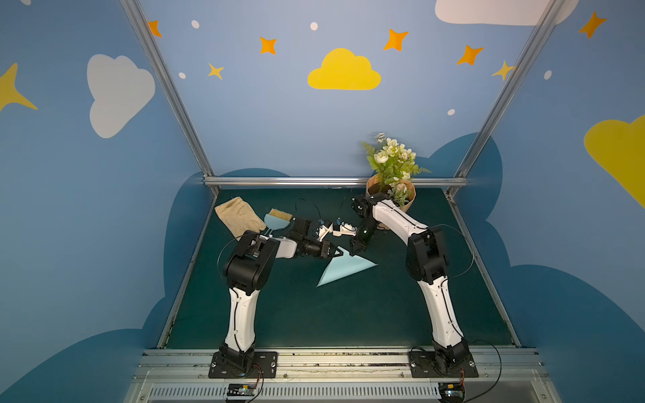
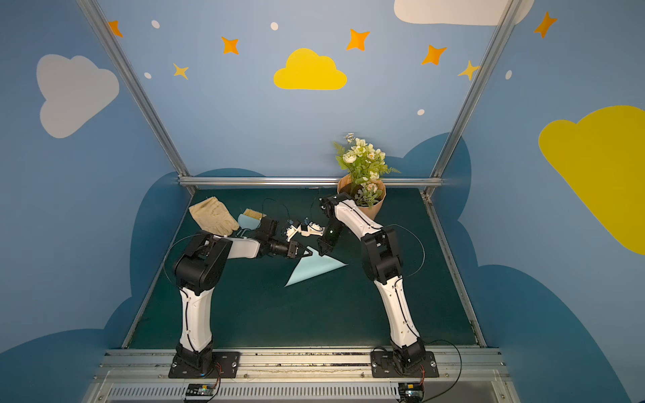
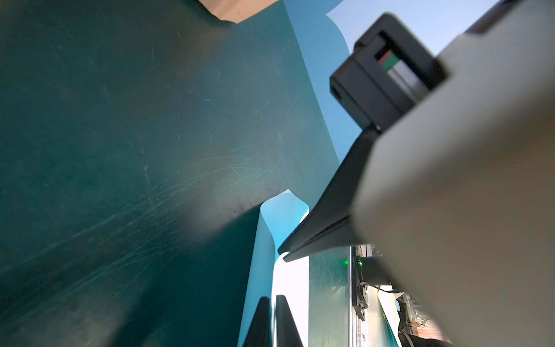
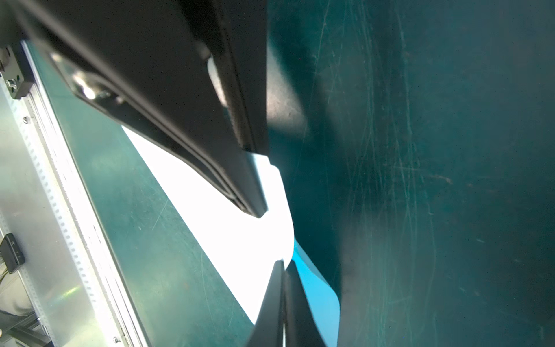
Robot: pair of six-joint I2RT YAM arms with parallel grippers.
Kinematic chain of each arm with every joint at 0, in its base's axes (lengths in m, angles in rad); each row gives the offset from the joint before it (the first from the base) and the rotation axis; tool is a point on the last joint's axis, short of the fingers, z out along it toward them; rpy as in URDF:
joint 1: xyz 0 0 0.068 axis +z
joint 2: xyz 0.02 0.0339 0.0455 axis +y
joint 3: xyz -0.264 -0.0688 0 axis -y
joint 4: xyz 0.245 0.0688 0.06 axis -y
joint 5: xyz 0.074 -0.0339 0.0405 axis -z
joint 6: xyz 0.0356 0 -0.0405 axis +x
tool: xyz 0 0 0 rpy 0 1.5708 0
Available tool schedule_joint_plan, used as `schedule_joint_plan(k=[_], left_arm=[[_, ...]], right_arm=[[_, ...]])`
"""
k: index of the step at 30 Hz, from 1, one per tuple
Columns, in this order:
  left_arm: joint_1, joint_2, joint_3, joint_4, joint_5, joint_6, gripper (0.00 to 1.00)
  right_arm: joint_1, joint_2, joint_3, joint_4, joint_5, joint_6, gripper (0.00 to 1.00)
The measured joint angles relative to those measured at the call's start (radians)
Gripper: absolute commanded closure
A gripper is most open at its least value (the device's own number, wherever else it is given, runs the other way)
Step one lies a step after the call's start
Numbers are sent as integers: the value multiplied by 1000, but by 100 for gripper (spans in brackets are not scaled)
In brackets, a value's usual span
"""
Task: Fold the square paper diagonally
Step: Fold the paper at the center of the board.
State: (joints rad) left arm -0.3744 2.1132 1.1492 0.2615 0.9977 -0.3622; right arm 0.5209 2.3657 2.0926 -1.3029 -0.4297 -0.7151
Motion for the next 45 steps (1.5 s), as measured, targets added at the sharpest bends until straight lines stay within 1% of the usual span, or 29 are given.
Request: schedule_joint_plan(k=[20, 30, 45], left_arm=[[1, 0, 1, -2, -7, 0, 90], [1, 0, 1, -7, -7, 0, 87], [1, 0, 1, -10, -7, 0, 87]], right_arm=[[6, 13, 16, -12, 2, 0, 100], [5, 14, 19, -14, 2, 0, 100], [5, 17, 36, -18, 2, 0, 100]])
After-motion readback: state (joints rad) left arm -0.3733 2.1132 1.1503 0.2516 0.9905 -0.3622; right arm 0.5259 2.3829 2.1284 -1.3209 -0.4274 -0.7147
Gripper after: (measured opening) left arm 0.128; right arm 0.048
